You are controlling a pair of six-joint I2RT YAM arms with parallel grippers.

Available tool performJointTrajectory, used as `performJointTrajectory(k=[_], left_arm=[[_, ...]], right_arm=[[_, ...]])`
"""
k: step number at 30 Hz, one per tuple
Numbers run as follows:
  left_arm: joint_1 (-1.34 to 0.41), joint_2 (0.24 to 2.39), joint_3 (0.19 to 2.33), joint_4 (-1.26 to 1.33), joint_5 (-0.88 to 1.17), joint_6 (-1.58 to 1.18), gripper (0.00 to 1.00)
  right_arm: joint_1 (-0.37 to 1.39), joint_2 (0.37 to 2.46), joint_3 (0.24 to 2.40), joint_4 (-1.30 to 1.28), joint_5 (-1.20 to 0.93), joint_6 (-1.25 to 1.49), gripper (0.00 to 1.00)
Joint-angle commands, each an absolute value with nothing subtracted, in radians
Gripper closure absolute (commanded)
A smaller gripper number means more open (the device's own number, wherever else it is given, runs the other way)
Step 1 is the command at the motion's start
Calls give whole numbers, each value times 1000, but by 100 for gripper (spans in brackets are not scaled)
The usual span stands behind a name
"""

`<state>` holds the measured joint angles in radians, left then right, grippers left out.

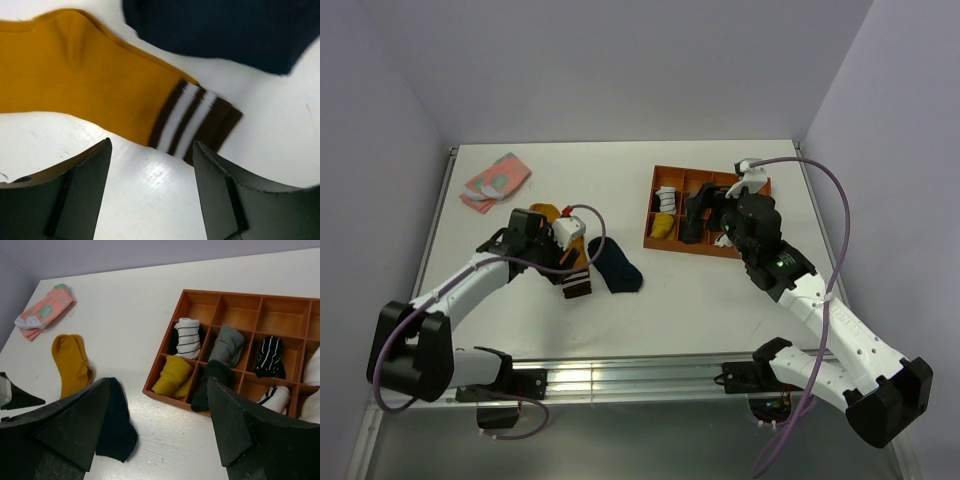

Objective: Roll the socks
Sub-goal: Roll the sock at the center of the board.

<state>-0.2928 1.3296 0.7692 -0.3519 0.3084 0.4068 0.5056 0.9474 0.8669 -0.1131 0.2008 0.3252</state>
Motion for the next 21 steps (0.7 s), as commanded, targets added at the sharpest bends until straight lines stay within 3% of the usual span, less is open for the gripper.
performJointTrajectory(k=[1,9,21], left_arm=[[-321,1214,709,-304,331,460,28],[-377,1175,655,-305,425,485,30],[-428,1213,571,-215,411,472,39]], right_arm=[[517,948,850,-97,196,363,14],[543,965,850,-104,215,393,18],[560,969,834,-97,221,393,20]])
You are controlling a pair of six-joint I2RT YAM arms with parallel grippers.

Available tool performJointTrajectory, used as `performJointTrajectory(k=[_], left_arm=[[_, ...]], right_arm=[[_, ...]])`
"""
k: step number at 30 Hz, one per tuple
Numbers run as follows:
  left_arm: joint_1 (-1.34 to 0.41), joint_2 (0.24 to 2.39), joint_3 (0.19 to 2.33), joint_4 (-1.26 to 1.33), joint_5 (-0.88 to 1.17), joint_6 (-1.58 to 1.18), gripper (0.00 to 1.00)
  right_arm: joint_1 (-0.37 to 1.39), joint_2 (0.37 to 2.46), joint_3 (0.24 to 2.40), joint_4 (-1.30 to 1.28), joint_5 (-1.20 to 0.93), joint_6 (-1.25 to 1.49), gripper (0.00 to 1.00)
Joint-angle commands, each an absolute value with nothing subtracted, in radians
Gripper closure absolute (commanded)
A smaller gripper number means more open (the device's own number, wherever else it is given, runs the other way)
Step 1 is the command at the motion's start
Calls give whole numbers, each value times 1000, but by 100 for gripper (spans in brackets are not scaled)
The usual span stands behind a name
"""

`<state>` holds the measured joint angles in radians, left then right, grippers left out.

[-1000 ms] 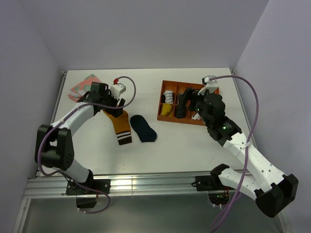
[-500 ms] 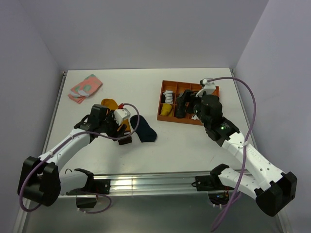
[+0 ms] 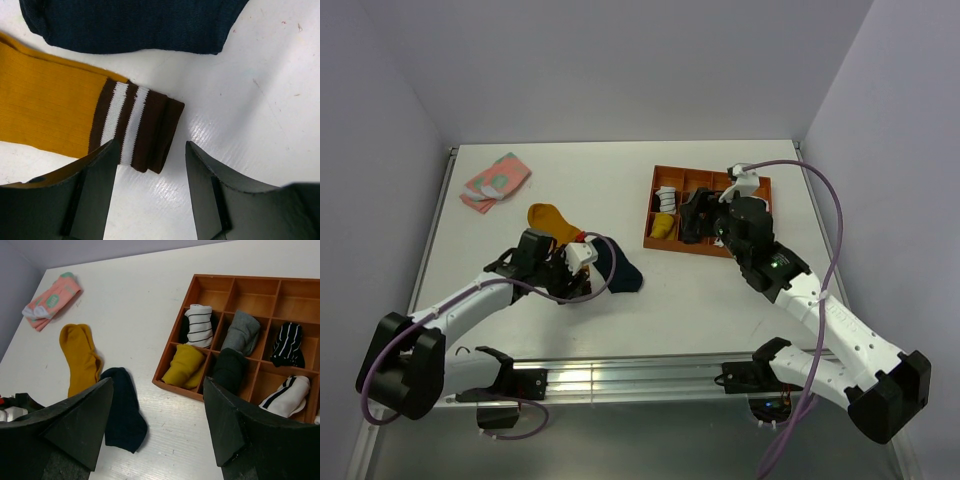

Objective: Roll the socks
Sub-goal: Roll the sock at the center of the board.

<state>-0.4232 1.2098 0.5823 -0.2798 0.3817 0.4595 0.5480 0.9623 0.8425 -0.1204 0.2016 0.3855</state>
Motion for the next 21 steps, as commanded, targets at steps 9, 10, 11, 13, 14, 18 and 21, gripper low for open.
performJointTrajectory(k=[9,10,11,13,14,18,21], left_arm=[[-428,1275,568,-156,405,446,41],[-428,1282,568,-153,403,443,41],[-428,1284,565,-149,403,442,41],[-426,1293,565,-144,402,440,41],[-428,1301,565,-146,402,440,41],[-428,1310,560,-152,403,448,41],[-428,1310,558,-158,402,452,41]], right_arm=[[565,968,830,-92,225,385,21],[565,966,828,-91,227,384,21],[565,966,828,-92,229,382,21],[565,962,824,-95,230,379,21],[565,959,821,-94,232,379,21],[565,957,816,-92,236,374,21],[565,960,811,-94,239,371,21]])
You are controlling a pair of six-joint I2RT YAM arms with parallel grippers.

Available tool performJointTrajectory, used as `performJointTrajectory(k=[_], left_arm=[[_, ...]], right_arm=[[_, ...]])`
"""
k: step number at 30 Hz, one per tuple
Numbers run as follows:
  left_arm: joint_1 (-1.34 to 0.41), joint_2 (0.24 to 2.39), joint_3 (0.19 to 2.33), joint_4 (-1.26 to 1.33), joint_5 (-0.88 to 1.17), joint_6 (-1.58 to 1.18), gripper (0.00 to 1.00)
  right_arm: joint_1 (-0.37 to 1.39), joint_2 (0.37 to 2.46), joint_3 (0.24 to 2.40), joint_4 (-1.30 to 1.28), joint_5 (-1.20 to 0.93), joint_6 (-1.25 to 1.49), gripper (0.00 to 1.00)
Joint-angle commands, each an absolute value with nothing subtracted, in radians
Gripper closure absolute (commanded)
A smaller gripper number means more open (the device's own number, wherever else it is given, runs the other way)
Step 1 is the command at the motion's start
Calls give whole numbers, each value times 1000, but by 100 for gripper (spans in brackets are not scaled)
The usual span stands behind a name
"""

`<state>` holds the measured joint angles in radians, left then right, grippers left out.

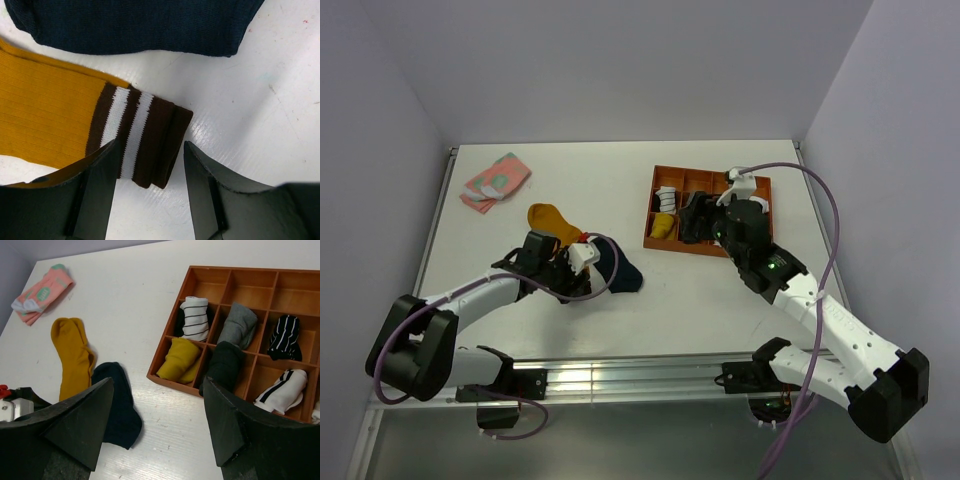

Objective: Roll the socks
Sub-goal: Roll the sock at the center of the board.

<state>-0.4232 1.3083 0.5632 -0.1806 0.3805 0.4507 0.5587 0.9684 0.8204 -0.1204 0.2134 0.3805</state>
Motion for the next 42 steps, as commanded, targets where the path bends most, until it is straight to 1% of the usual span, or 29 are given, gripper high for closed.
performJointTrajectory(k=[1,8,16,17,19,21,23,24,28,29,30,35,38,42], left_arm=[[-428,1312,560,-166,400,453,41],[-428,1322,555,-160,376,456,42],[-428,1345,546,-140,357,448,46],[-428,1345,545,-137,356,445,49],[-428,1345,542,-135,357,445,51],[-428,1345,540,-135,359,445,58],[-428,1345,543,-146,368,449,63],[-428,1344,545,-150,371,451,67],[-428,1342,563,-192,409,466,76],[-426,1342,568,-213,422,471,81],[-428,1342,580,-224,429,472,83],[-426,1364,661,-377,509,526,88],[-416,1391,728,-466,584,569,87],[-405,1428,791,-572,629,606,88]], right_arm=[[565,959,808,-94,239,370,21],[565,968,795,-84,238,370,21],[565,973,796,-78,236,367,21],[566,973,798,-78,236,368,21],[566,976,798,-75,235,368,21],[566,974,795,-74,232,368,21],[568,974,795,-72,230,368,22],[568,977,795,-74,227,367,22],[575,986,798,-72,213,353,24],[580,988,796,-69,210,348,25],[586,992,796,-66,201,344,26],[620,1000,769,-11,143,310,28],[647,1011,738,55,59,287,30],[695,1026,681,155,-23,278,31]])
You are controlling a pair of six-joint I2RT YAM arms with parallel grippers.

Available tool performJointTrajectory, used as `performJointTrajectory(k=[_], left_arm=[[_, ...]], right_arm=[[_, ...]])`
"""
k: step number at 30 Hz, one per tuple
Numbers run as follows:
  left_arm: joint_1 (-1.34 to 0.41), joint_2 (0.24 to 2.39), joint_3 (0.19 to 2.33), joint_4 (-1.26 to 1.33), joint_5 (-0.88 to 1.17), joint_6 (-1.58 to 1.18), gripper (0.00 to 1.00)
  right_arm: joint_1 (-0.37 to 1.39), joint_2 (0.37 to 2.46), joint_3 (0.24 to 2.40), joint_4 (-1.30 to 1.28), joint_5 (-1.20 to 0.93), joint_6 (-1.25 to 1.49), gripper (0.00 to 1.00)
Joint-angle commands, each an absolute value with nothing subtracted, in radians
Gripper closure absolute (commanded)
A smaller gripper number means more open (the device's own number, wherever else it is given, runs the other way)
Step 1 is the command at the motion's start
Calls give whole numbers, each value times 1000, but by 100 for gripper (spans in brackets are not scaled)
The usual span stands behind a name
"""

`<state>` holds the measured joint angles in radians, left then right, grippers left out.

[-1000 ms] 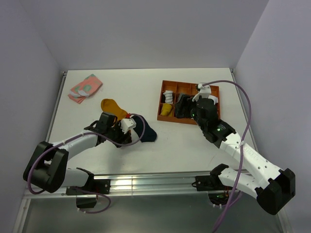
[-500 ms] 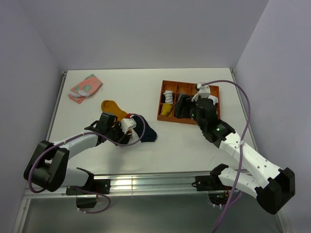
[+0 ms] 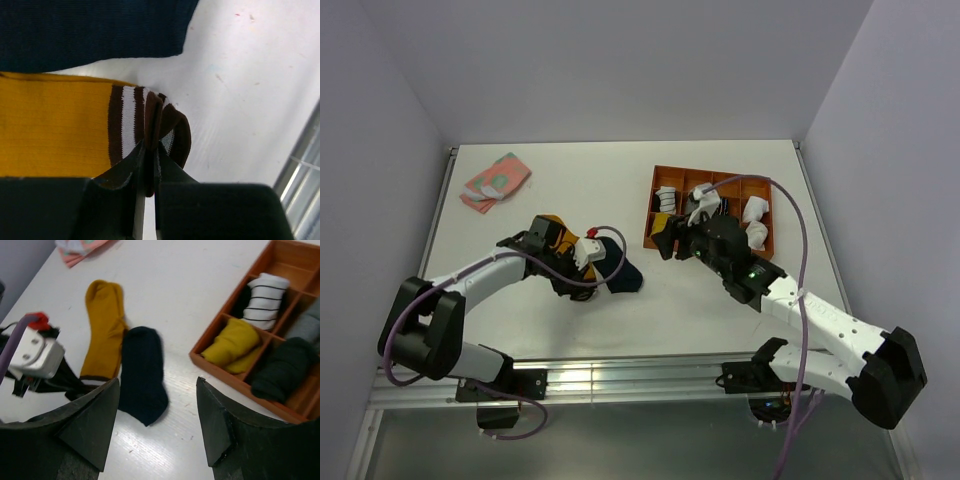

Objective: Roll the socks
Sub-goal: Roll the sock at the center of the board.

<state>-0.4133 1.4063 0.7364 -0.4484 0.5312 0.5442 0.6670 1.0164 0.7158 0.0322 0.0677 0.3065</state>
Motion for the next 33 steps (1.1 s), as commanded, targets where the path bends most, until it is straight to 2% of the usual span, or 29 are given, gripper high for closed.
performJointTrajectory(k=[1,9,10,12,13,15,16,19,24,33], left_arm=[[-403,1436,798,-583,638,612,88],[-385,1493,807,-641,641,641,88],[-385,1494,808,-649,632,646,82],[-384,1496,808,-658,629,649,80],[-383,1496,808,-658,621,646,73],[-383,1479,801,-640,612,632,71],[-383,1461,799,-637,611,632,65],[-383,1415,792,-617,609,614,58],[-382,1345,775,-588,592,589,52],[-387,1221,698,-589,528,661,34]], right_arm=[[712,1029,667,202,-41,276,31],[856,1127,555,403,-94,236,32],[868,1146,552,411,-87,235,32],[902,1201,558,419,-60,239,33],[910,1219,567,419,-60,241,33],[926,1255,577,422,-63,245,34],[933,1262,584,423,-60,245,35],[945,1269,603,413,-49,241,35],[948,1246,626,371,-35,226,35],[953,1197,620,345,-2,230,35]])
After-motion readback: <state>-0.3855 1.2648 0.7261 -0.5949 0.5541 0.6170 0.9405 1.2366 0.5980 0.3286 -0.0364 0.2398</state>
